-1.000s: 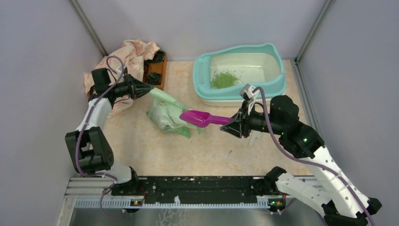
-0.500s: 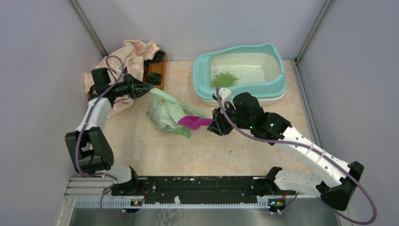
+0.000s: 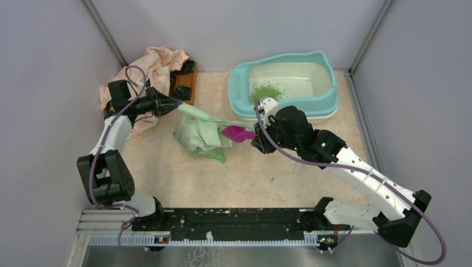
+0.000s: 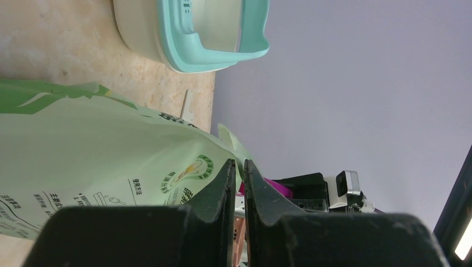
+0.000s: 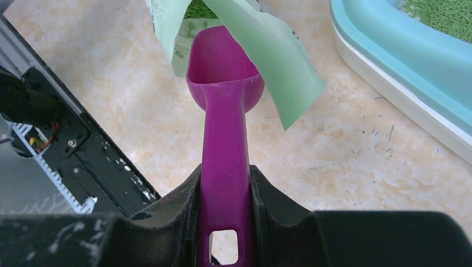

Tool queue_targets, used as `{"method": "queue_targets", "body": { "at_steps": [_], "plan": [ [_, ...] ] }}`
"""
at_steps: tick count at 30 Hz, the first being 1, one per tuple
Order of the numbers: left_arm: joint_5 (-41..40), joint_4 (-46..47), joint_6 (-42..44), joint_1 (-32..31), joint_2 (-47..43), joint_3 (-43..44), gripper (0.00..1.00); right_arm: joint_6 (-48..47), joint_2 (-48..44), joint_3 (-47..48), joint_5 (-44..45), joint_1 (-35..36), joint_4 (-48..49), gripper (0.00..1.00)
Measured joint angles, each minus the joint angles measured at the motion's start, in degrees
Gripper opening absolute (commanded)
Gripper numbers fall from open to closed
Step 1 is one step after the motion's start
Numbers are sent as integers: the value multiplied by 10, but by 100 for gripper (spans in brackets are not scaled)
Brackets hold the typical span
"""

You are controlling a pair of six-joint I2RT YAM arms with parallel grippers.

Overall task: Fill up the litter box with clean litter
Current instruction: 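Scoop the cat litter from the cat litter bag.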

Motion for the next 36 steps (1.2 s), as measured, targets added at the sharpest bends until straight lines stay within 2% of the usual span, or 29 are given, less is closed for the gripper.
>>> {"method": "queue_targets", "body": {
  "at_steps": [7, 13, 23, 32, 36],
  "plan": [
    [0, 0, 0, 0, 0, 0, 15, -15, 53, 16, -7, 0, -9, 0],
    [0, 1, 0, 0, 0, 0, 15, -29, 142, 92, -28, 1, -28, 0],
    [1, 7, -2, 0, -2, -9, 15, -52, 335, 327, -32, 7, -158, 0],
    [3, 20, -3, -4, -2, -18, 15, -64, 488, 533, 22, 32, -317, 0],
    [3, 30, -3, -4, -2, -31, 15, -68, 546, 615, 30, 38, -355, 0]
  ]
}}
